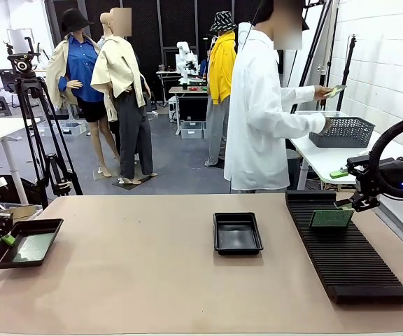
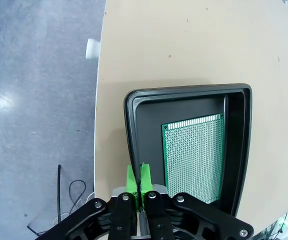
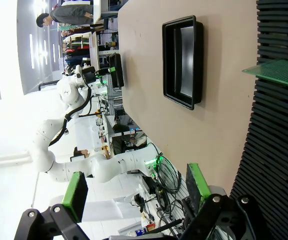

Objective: Inspect and transfer BCBs to ESD trays.
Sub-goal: Pick up the ESD tray and place it on the left side of the table.

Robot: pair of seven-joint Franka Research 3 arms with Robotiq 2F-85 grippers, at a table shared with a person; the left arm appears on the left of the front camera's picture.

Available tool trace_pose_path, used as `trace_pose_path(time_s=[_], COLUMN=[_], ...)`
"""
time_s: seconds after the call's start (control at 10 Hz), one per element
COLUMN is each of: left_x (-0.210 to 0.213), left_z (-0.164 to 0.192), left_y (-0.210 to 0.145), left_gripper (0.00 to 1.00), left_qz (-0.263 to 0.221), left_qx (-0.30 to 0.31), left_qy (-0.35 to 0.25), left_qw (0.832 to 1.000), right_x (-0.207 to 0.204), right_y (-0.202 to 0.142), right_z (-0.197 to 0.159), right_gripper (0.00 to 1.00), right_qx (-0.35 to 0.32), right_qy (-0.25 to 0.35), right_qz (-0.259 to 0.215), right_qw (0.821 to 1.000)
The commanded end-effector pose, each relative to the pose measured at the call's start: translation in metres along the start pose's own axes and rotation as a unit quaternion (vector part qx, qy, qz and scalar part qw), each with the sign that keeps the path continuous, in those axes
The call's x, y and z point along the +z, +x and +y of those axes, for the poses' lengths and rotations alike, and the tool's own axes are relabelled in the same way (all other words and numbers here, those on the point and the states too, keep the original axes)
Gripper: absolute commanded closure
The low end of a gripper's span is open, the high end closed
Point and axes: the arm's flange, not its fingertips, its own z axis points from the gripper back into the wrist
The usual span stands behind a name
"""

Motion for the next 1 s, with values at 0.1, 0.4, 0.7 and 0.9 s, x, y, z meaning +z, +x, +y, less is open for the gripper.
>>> trace_pose_path(time_s=[0.1,0.4,0.7,0.9], left_x=[0.001,0.001,0.009,0.022], left_z=[0.004,0.004,0.003,0.001], left_y=[0.001,0.002,0.0,-0.003], left_gripper=[0.87,0.31,0.0,0.0], left_qz=[-0.013,-0.016,-0.015,-0.016], left_qx=[-0.013,-0.013,-0.01,-0.001], left_qy=[-0.012,-0.011,-0.017,-0.05], left_qw=[1.0,1.0,1.0,0.999], right_x=[-0.002,-0.002,-0.002,-0.002], right_y=[-0.001,-0.001,-0.001,-0.001], right_z=[0.002,0.002,0.002,0.002], right_gripper=[0.0,0.0,0.0,0.0], right_qx=[-0.004,-0.004,-0.004,-0.004], right_qy=[-0.007,-0.007,-0.007,-0.007], right_qz=[-0.003,-0.003,-0.003,-0.003], right_qw=[1.0,1.0,1.0,1.0])
